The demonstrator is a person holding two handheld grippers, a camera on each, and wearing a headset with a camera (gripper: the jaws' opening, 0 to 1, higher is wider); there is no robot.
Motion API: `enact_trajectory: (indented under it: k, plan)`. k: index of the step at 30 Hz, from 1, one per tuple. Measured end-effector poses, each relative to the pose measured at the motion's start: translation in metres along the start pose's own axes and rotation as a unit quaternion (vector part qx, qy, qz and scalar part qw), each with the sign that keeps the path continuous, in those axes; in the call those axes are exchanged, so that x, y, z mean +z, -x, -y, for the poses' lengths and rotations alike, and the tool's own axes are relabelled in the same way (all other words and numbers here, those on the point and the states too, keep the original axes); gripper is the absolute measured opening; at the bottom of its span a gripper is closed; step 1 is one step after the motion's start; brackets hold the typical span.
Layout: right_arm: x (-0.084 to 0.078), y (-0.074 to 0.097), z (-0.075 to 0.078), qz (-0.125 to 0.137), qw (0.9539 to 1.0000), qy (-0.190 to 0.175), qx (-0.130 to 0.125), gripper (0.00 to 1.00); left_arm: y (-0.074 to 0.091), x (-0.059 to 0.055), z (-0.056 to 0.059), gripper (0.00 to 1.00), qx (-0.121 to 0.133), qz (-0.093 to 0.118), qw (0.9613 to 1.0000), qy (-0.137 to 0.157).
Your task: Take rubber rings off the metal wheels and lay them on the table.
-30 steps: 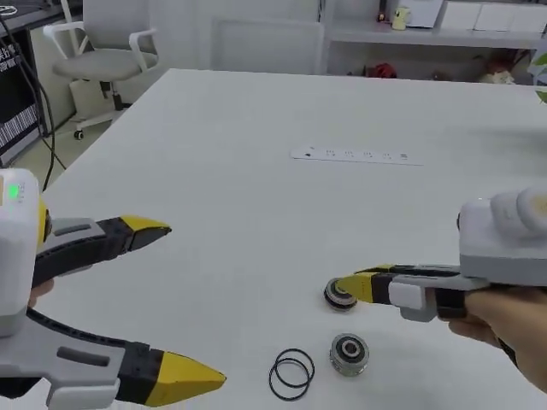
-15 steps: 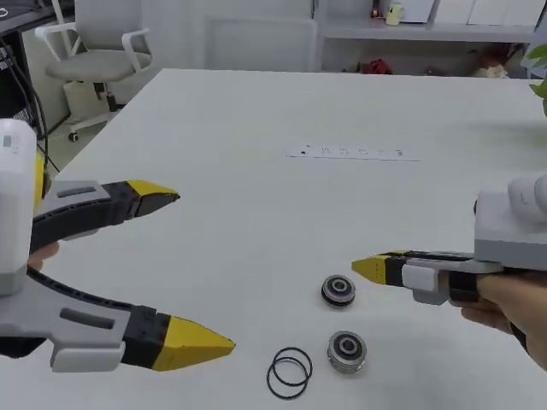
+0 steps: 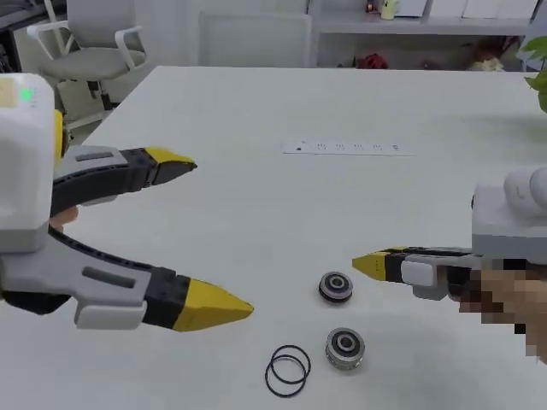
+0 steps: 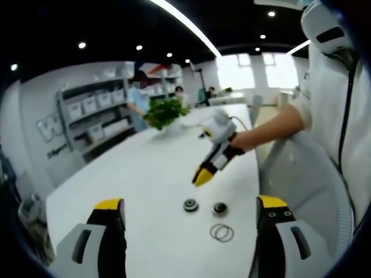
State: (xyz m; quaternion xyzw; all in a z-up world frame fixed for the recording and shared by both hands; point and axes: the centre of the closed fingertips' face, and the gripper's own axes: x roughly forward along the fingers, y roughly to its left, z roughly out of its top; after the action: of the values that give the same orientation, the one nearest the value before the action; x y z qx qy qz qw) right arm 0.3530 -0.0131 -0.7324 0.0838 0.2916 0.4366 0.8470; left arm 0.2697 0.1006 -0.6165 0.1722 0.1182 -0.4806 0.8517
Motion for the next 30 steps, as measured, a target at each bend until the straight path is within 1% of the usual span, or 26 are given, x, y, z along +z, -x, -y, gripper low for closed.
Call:
enact_trajectory:
  k: [3, 7, 11, 13, 16, 19, 22, 26, 28, 30]
  plan:
    - [0.000, 0.000, 0.001, -0.001, 1.0000, 0.000, 0.000, 0.15, -0.003, 0.004, -0.001, 0.94, -0.004, 0.002, 1.0000, -0.006]
    - [0.000, 0.000, 0.002, 0.000, 1.0000, -0.001, -0.001, 0.15, -0.007, 0.013, -0.005, 0.94, -0.007, 0.009, 0.9999, -0.013]
    - [0.000, 0.001, 0.004, 0.000, 1.0000, -0.002, -0.004, 0.15, -0.014, 0.024, -0.010, 0.94, -0.012, 0.018, 0.9995, -0.023]
    - [0.000, 0.001, 0.006, 0.001, 1.0000, -0.002, -0.006, 0.15, -0.019, 0.028, -0.013, 0.93, -0.016, 0.024, 0.9993, -0.025]
    - [0.002, 0.002, 0.009, 0.006, 0.9999, -0.005, -0.010, 0.15, -0.027, 0.032, -0.015, 0.93, -0.021, 0.024, 0.9991, -0.028]
    - [0.004, 0.003, 0.012, 0.010, 0.9998, -0.008, -0.014, 0.15, -0.039, 0.040, -0.017, 0.92, -0.034, 0.041, 0.9982, -0.026]
    - [0.004, 0.003, 0.013, 0.010, 0.9998, -0.009, -0.015, 0.15, -0.050, 0.042, -0.019, 0.90, -0.038, 0.038, 0.9981, -0.029]
    - [0.004, 0.003, 0.015, 0.010, 0.9998, -0.008, -0.017, 0.15, -0.062, 0.049, -0.019, 0.89, -0.049, 0.052, 0.9971, -0.027]
    - [0.004, 0.003, 0.016, 0.010, 0.9997, -0.009, -0.018, 0.15, -0.070, 0.048, -0.021, 0.87, -0.050, 0.048, 0.9971, -0.030]
    - [0.004, 0.003, 0.017, 0.009, 0.9997, -0.010, -0.019, 0.15, -0.077, 0.044, -0.025, 0.84, -0.044, 0.038, 0.9975, -0.038]
